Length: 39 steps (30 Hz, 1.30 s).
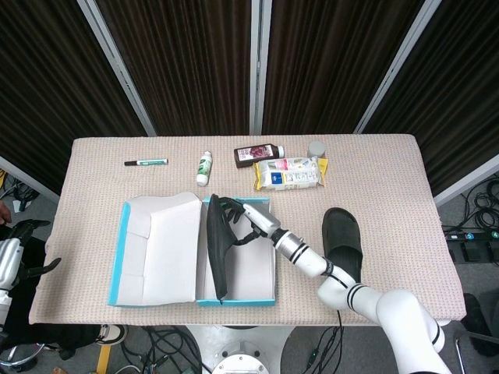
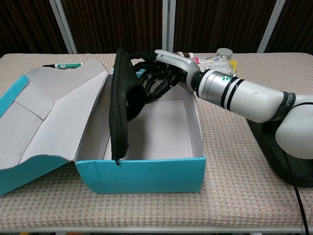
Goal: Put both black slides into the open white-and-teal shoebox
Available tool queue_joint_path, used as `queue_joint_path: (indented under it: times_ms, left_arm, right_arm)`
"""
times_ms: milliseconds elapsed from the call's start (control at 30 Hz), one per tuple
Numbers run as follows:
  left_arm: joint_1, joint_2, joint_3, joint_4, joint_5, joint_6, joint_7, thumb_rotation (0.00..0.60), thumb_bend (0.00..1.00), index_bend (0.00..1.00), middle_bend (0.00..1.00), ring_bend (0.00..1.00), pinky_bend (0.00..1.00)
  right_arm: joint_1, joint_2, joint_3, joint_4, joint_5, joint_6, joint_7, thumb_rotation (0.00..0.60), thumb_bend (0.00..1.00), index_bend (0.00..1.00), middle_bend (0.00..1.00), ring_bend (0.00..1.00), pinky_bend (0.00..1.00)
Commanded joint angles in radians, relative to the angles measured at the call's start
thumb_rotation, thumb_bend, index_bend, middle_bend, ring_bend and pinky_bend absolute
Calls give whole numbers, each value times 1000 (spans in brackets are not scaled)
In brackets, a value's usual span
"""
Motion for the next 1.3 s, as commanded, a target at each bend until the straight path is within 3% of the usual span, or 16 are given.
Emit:
queue_joint_path:
  times_ms: [33,533,900,1133,1300]
  left_arm:
    - [0,-1,1,2,2,0,-2,600,170,235,221,132,225]
    - [4,-10,6,16,7,-1,-17,600,170,235,222,132,225]
    - [5,-13,3,23,8,1,-34,600,170,235,221,132,225]
    - [6,-12,4,25,11,5,-42,600,170,235,222,132,225]
    - [6,-12,4,24,13,5,-45,600,170,235,222,132,225]
  right_arm:
    - [5,25,10,-42,21,-31,-64,600,55,144,490,367,424]
    - [24,91,24,-151,87,-165,-355,600,61,144,489,367,425]
    - [72,118,77,-230,176,-275,-596,600,69,144,489,368,427]
    - [68,107,94,-256,220,-298,-647,600,19,139,468,359,423]
    - [72,135,95,-289,229,-354,-614,600,0,52,348,240,325]
